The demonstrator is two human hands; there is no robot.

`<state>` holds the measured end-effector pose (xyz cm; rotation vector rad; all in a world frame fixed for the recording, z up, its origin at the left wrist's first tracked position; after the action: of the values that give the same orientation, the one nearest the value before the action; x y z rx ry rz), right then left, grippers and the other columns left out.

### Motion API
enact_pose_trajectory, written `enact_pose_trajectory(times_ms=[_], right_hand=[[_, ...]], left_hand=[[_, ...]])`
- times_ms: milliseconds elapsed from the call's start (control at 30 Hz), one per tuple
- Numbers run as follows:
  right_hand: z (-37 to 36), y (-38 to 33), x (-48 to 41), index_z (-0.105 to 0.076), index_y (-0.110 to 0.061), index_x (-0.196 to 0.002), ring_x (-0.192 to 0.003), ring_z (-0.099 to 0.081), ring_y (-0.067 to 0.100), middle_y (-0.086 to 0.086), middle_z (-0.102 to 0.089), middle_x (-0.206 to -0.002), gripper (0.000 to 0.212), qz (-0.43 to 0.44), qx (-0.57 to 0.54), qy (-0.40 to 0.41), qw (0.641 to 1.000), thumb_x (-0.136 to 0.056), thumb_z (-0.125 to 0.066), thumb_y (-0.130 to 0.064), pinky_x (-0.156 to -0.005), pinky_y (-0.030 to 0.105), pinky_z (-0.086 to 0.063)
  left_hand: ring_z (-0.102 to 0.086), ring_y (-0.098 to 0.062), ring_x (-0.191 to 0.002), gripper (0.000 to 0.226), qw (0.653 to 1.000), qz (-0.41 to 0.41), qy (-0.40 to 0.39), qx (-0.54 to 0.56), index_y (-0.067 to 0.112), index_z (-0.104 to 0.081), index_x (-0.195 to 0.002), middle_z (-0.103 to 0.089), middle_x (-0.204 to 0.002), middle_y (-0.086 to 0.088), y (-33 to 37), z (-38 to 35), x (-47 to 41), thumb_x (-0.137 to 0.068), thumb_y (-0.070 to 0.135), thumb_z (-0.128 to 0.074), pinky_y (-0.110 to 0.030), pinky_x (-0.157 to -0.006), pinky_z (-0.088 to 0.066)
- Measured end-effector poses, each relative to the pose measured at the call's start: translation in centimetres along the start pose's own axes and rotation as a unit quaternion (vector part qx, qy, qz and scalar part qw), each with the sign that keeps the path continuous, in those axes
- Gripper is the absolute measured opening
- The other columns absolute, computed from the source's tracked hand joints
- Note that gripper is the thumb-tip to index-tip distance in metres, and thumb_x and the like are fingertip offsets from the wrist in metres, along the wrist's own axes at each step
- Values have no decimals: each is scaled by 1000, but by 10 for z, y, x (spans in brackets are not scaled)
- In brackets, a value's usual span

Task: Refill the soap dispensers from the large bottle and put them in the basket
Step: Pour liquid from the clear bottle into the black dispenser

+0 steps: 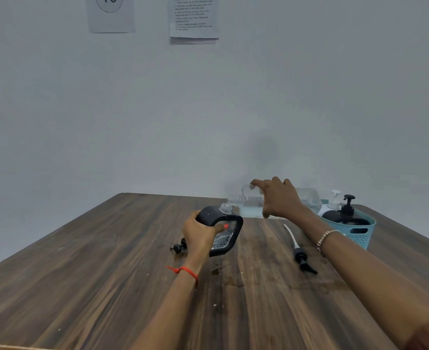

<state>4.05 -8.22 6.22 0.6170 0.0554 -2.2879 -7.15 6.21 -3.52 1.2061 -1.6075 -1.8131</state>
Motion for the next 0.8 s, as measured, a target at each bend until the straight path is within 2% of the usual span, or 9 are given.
enact_pose_trajectory(times_ms=[200,367,467,533,600,733,800], right_hand=[[-3,1,-2,-40,-28,-128,-109,-47,22,0,-61,-111,76,-2,-12,1,1000,-62,-76,-14,-84,33,-31],[-8,5,-3,-43,-27,-125,-107,-49,22,1,-63,-106,76,-7,-59,-6,998,-58,-80,-17,-86,34,-33],[-9,9,-2,-48,-25,-118,-96,-56,22,2,-64,-101,74,-23,-153,-1,988,-53,-83,-18,-82,33,-39],[-11,13,0,-52,-23,-111,-86,-59,21,2,-64,-95,71,-44,-261,12,964,-49,-87,-17,-71,28,-44],[-15,19,1,-55,-21,-106,-82,-59,19,2,-64,-92,69,-69,-364,25,928,-47,-90,-16,-62,21,-42],[-37,32,10,-58,-21,-105,-88,-60,22,8,-64,-99,68,-138,-512,34,847,-46,-91,-15,-68,25,-48],[-51,37,16,-59,-21,-104,-88,-63,21,6,-65,-100,66,-160,-560,41,812,-47,-91,-14,-66,26,-51]], left_hand=[[-65,-24,-82,53,1000,-2,-2,4,8,-62,-99,-68,-90,-8,-2,0,-3,-53,5,-89,-29,-66,-52],[-65,-17,-74,51,999,12,-16,31,16,-59,-92,-67,-84,-2,-3,1,-4,-53,4,-89,-19,-52,-49],[-67,-13,-68,49,997,25,-27,64,17,-61,-89,-68,-79,1,-5,2,-4,-51,3,-89,-17,-47,-49],[-69,-16,-68,49,994,42,-34,93,13,-63,-92,-70,-79,-1,-6,4,-7,-51,0,-88,-23,-50,-53],[-70,-18,-65,48,988,61,-41,134,9,-65,-92,-71,-77,-3,-6,7,-10,-52,-4,-87,-27,-52,-55],[-71,-24,-66,47,975,87,-58,194,6,-66,-91,-73,-76,-6,-6,15,-17,-51,-9,-85,-36,-57,-58],[-71,-28,-70,46,972,93,-67,204,6,-66,-90,-74,-77,-8,-7,19,-21,-51,-9,-84,-42,-62,-59]])
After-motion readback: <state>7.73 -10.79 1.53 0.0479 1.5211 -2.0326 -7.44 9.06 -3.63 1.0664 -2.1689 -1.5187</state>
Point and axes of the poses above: each hand's wrist, its own x-axis away from the middle knuckle, its own z-axis out of the back of the hand, y = z × x, the point moved 2 cm from there along -x, towards the middle knuckle
